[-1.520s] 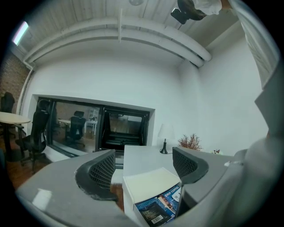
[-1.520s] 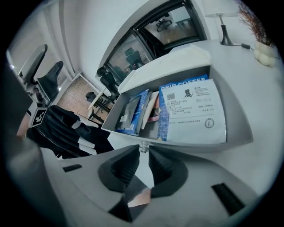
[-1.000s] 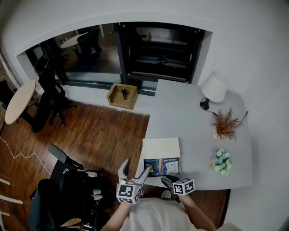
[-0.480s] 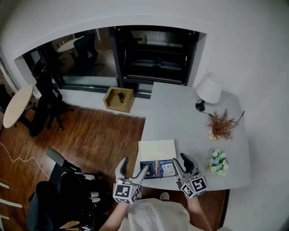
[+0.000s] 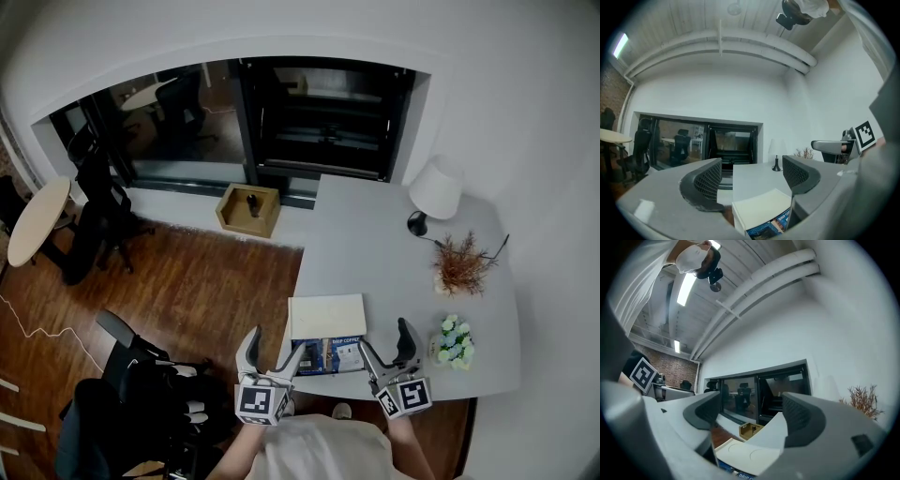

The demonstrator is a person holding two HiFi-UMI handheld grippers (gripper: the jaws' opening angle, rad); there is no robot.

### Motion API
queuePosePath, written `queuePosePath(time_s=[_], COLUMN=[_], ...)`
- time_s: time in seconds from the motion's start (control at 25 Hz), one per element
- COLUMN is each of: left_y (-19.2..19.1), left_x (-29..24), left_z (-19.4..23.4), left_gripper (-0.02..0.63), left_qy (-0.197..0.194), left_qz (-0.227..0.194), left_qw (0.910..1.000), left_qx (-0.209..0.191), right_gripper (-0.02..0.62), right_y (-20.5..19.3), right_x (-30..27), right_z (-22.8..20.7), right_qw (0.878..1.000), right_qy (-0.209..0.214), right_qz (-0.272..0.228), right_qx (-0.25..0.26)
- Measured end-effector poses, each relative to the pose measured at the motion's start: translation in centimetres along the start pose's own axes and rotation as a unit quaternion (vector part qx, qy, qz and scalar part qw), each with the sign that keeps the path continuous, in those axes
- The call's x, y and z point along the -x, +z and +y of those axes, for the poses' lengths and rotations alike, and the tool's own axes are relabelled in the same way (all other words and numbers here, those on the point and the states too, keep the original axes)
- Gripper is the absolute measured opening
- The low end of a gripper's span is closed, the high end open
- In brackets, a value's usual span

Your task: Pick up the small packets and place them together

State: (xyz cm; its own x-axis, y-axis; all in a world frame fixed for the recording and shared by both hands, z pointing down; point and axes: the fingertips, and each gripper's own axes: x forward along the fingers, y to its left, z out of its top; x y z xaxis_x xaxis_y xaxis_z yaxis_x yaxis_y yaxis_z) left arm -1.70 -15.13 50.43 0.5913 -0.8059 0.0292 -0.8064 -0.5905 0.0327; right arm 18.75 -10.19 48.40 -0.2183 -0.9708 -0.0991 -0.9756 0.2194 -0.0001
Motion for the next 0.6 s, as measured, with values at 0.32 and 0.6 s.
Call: queuePosePath(time_s=[0.32,0.6], left_y=[-0.3,-0.8], left_x=[-0.4,-0.1], left_z=[0.2,1.4], left_gripper=[0.421,0.368], left_qy=[-0.002,0.026], left_qz=[0.002,0.001], left_qw=[1.0000,0.9996], left_qx=[0.009,-0.006], right_gripper=[0.423,0.422], right_y=[-0.7,-1.3], right_x=[-0.7,-0.7], right_z=[0.9,-0.4], right_qw=[1.000,1.000], right_qy=[0.015,-0.003], right_qz=[0.009,0.017], right_qx=[-0.001,-0.009])
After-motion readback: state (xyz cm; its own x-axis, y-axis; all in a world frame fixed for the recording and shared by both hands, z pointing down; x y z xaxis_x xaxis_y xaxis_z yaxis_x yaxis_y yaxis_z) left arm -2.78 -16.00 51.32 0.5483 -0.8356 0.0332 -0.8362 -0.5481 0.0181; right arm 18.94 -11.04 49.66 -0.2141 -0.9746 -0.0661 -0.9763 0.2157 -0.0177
